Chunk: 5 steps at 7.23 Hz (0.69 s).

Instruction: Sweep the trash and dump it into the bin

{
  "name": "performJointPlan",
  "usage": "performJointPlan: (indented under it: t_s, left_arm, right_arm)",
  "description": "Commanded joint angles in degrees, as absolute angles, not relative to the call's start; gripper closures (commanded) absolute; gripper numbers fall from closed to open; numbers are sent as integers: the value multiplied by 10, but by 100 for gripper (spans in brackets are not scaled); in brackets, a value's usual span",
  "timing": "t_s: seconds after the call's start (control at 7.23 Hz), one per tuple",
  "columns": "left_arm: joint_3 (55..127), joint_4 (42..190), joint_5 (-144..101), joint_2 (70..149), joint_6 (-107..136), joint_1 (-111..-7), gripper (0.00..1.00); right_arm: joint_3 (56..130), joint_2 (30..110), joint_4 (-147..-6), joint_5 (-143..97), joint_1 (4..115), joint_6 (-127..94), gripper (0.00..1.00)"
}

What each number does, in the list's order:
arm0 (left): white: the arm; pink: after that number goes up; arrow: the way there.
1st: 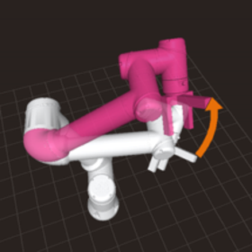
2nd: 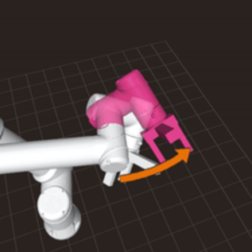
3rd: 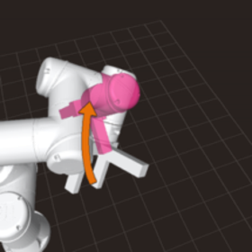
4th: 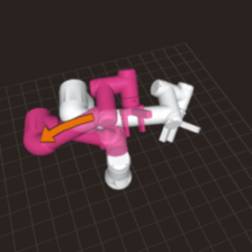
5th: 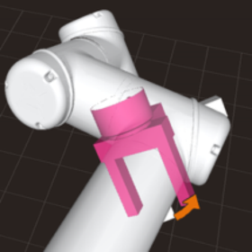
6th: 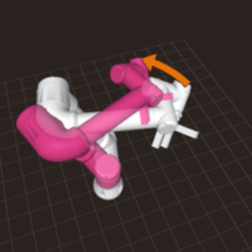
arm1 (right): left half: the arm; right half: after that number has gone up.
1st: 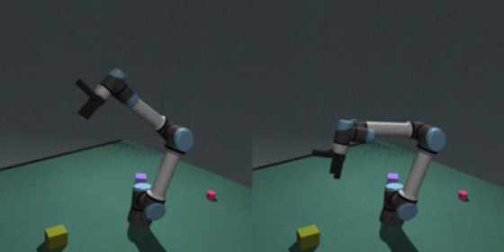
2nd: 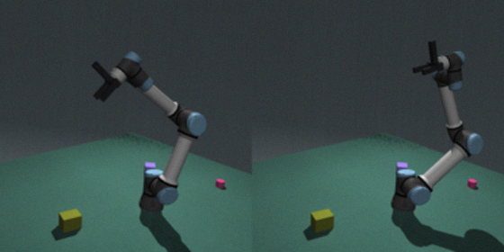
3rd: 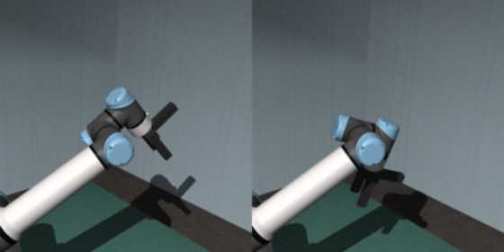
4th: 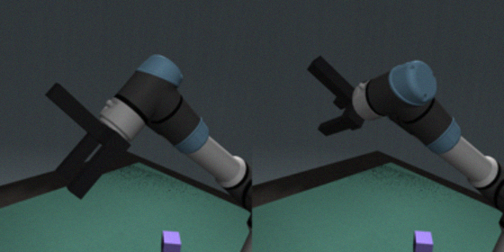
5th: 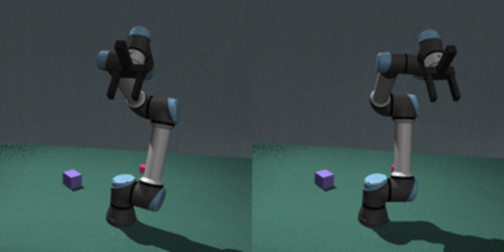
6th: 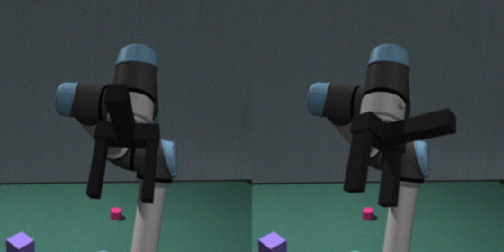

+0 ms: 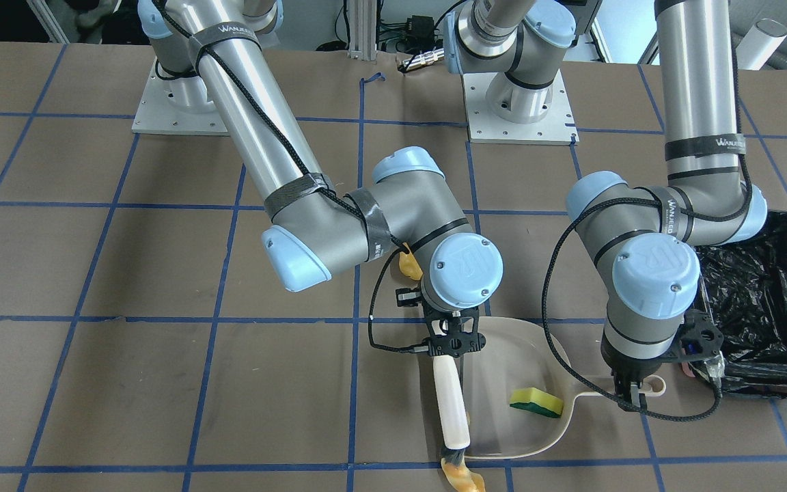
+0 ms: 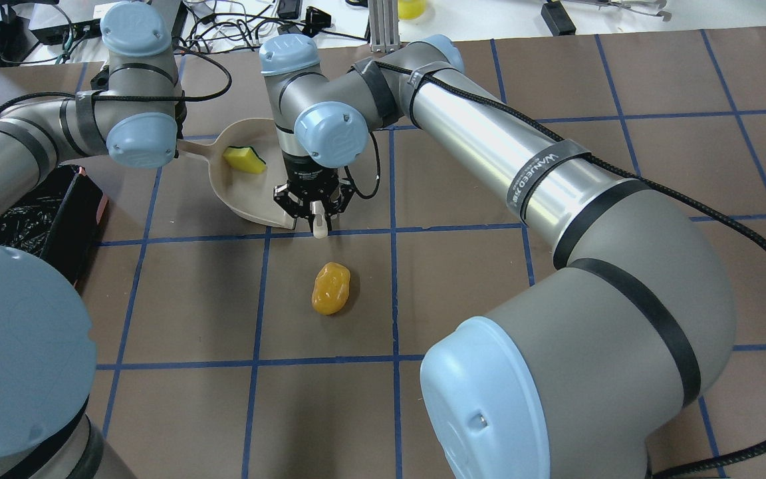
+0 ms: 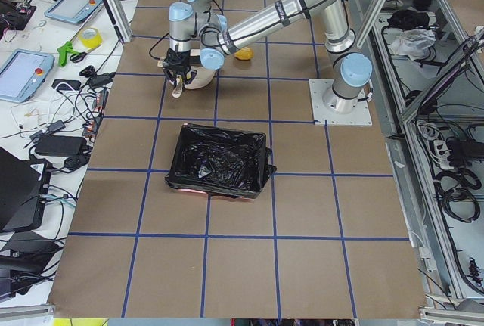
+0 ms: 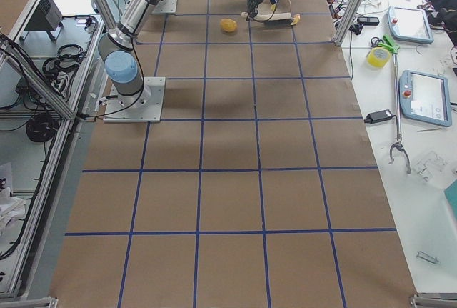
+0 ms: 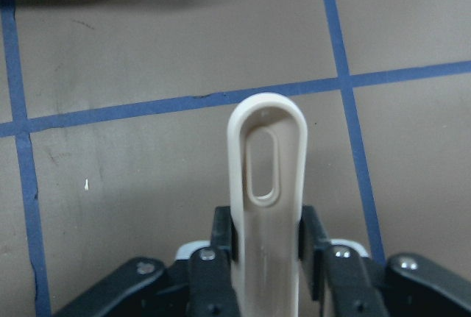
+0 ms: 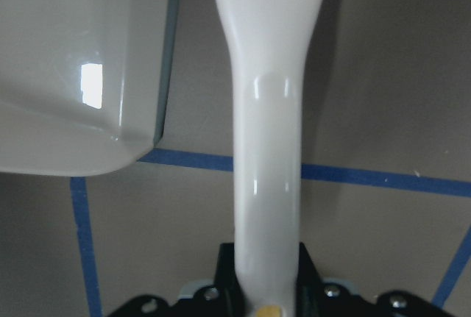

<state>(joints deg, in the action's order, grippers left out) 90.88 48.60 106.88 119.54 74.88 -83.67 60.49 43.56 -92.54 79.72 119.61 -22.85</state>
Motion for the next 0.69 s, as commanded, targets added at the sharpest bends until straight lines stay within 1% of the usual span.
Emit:
performJointPlan:
  t_s: [0.0, 0.55]
  left_arm:
    - [909, 486, 1069, 1195, 749, -837, 100]
    - [909, 486, 1069, 1195, 749, -837, 100]
  right_arm:
    - [604, 436, -931, 770, 1218, -275, 87]
    - [598, 438, -961, 716, 1247, -341, 87]
